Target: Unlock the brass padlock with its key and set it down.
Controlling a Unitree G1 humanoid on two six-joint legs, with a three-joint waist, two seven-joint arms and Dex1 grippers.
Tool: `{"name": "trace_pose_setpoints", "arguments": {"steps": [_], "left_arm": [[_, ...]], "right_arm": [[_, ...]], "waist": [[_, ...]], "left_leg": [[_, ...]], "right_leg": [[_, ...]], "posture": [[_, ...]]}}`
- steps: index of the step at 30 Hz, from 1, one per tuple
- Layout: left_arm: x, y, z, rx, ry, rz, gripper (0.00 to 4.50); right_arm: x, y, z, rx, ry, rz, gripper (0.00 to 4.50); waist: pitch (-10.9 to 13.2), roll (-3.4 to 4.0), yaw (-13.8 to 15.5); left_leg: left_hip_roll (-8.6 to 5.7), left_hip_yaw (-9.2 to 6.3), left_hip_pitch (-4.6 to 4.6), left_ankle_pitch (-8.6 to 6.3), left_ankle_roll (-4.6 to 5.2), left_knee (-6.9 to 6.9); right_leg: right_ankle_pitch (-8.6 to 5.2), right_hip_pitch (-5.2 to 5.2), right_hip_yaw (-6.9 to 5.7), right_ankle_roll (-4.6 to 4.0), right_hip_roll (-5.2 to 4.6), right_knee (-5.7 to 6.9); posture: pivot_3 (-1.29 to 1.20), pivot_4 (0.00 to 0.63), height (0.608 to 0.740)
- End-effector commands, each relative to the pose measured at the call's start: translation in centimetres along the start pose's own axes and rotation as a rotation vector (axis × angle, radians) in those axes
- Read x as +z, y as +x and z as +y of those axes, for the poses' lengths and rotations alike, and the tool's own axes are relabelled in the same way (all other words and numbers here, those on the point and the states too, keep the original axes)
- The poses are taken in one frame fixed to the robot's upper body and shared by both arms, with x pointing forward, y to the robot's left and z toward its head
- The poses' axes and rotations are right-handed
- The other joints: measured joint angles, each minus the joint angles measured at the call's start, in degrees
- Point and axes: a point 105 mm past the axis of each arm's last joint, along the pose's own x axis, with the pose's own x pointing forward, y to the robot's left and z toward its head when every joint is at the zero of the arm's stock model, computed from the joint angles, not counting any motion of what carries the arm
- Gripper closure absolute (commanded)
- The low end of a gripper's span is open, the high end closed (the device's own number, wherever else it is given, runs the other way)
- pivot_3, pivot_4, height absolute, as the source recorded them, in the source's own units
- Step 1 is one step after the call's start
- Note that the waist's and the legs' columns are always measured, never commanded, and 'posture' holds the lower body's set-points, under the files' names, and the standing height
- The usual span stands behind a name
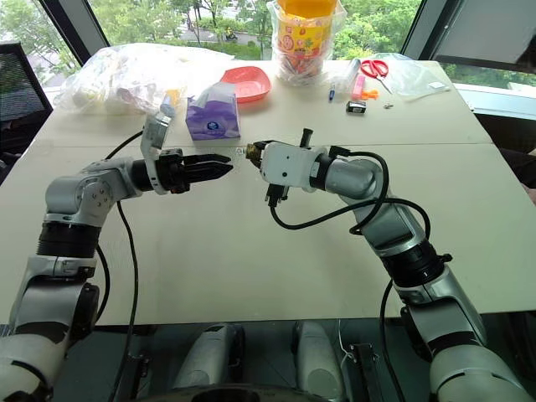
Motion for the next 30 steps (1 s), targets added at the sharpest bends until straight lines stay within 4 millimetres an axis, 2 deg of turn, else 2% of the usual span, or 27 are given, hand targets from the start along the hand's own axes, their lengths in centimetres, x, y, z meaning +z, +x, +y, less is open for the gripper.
{"name": "trace_pose_setpoints", "arguments": {"steps": [1,6,15,18,21,27,30], "left_arm": [[2.0,0.5,-0.6,-0.035,0.06,-0.041,2.32],[2.6,0.9,-0.8,-0.057,0.056,-0.066,2.32],[2.3,0.9,-0.8,-0.06,0.063,-0.05,2.32],[2.2,0.9,-0.8,-0.062,0.06,-0.054,3.19],[2.1,1.0,-0.8,-0.064,0.062,-0.048,4.42],[1.5,1.0,-0.5,-0.049,0.081,-0.016,4.47],[1.1,1.1,-0.3,-0.02,0.167,0.028,4.47]], "right_arm": [[1.1,-0.1,-0.6,-0.032,-0.07,-0.024,3.83],[1.0,0.2,-0.2,-0.029,-0.108,-0.015,3.83],[0.6,0.4,0.0,-0.031,-0.115,-0.006,3.83],[0.7,0.4,0.0,-0.031,-0.115,-0.009,3.83],[0.7,0.4,0.0,-0.032,-0.115,-0.012,3.83],[0.8,0.5,-0.1,-0.034,-0.114,-0.017,3.83],[0.9,0.5,0.0,-0.024,-0.099,-0.02,3.83]], "waist": [[0.0,0.0,-0.05],[0.0,0.0,-0.08],[0.0,0.0,-0.11],[0.0,0.0,-0.1],[0.0,0.0,-0.1],[0.0,0.0,-0.1],[0.0,0.0,-0.09]], "left_leg": [[0.0,0.0,0.0,0.0,0.0,0.0],[0.0,-0.01,0.0,0.0,0.0,0.0],[0.0,-0.01,0.02,0.0,0.0,0.0],[0.0,-0.01,0.02,0.0,0.0,0.0],[0.0,-0.01,0.02,0.0,0.0,0.0],[0.0,-0.01,0.02,0.0,0.0,0.0],[0.0,-0.01,0.02,0.0,0.0,0.0]], "right_leg": [[0.0,0.0,0.0,0.0,0.0,0.0],[0.0,0.0,0.0,0.0,0.0,0.01],[0.01,0.0,0.0,0.01,0.0,0.05],[0.01,0.0,0.0,0.0,0.0,0.05],[0.01,0.0,0.0,0.01,0.0,0.05],[0.01,0.0,0.0,0.01,0.0,0.05],[0.01,0.0,0.0,0.01,0.0,0.05]], "posture": [[0.0,0.15,0.74],[0.0,0.15,0.74],[0.0,0.15,0.74],[0.0,0.15,0.74],[0.0,0.15,0.74],[0.0,0.15,0.74],[0.0,0.15,0.74]]}}
